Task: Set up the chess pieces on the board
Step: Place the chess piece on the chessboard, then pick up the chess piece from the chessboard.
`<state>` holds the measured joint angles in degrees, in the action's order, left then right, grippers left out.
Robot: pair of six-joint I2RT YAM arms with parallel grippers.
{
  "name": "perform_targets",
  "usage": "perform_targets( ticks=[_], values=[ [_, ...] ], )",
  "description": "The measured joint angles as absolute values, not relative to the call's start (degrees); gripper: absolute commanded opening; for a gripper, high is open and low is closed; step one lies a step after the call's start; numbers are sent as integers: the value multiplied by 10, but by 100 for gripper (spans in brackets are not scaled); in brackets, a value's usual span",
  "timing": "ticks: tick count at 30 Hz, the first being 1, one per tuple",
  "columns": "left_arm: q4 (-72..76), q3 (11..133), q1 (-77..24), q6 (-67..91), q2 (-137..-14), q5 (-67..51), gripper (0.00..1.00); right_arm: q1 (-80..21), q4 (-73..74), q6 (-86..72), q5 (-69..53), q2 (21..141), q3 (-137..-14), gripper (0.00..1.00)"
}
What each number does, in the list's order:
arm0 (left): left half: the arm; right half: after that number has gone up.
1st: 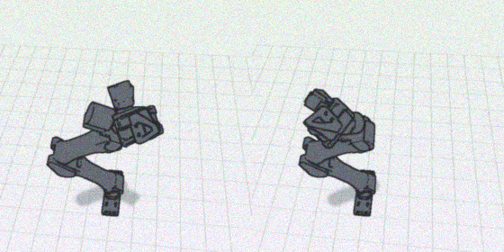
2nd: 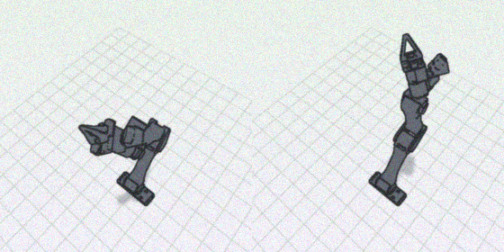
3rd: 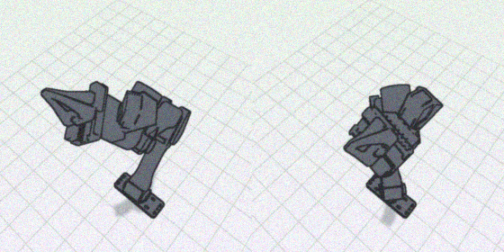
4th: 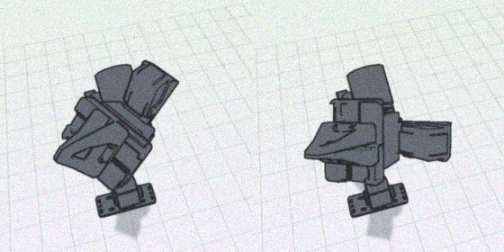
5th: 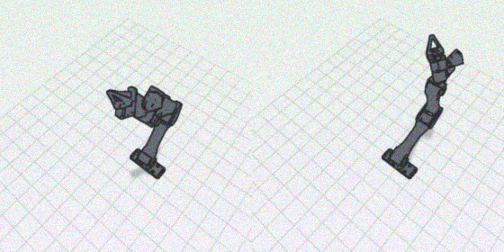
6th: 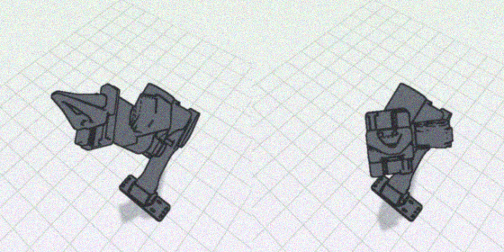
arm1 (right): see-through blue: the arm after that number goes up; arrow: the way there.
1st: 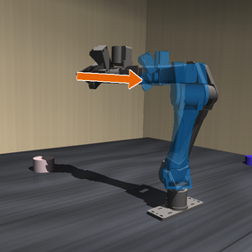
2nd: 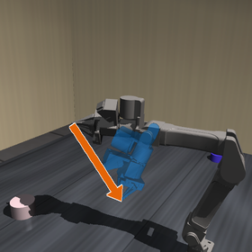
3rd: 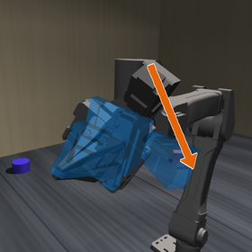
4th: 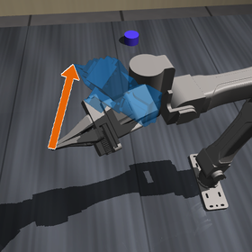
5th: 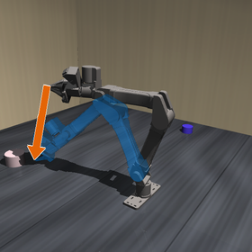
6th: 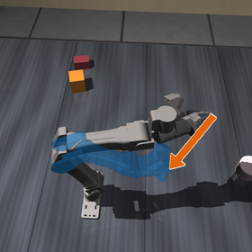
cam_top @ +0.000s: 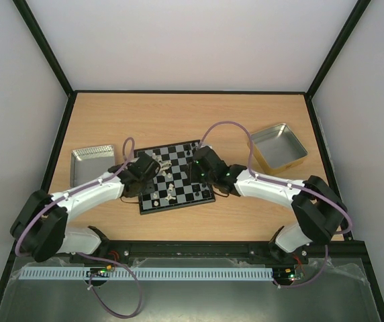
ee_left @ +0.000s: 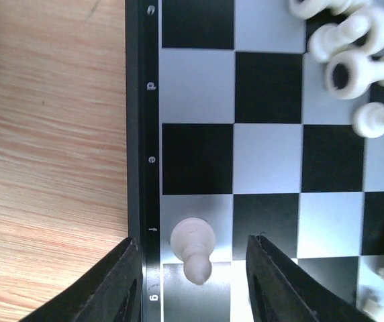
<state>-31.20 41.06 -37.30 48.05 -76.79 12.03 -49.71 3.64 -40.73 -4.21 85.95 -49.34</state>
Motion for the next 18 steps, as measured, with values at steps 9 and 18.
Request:
perform_targets(
  ticks=[9,18],
  values=[
    [-307,416,-370,465,-631,146,55,-510,74,-392,-51,891,-546,36],
    [-265,420,-370,398,-451,162,66,-582,146,-401,-29,968,-629,37]
  ],
)
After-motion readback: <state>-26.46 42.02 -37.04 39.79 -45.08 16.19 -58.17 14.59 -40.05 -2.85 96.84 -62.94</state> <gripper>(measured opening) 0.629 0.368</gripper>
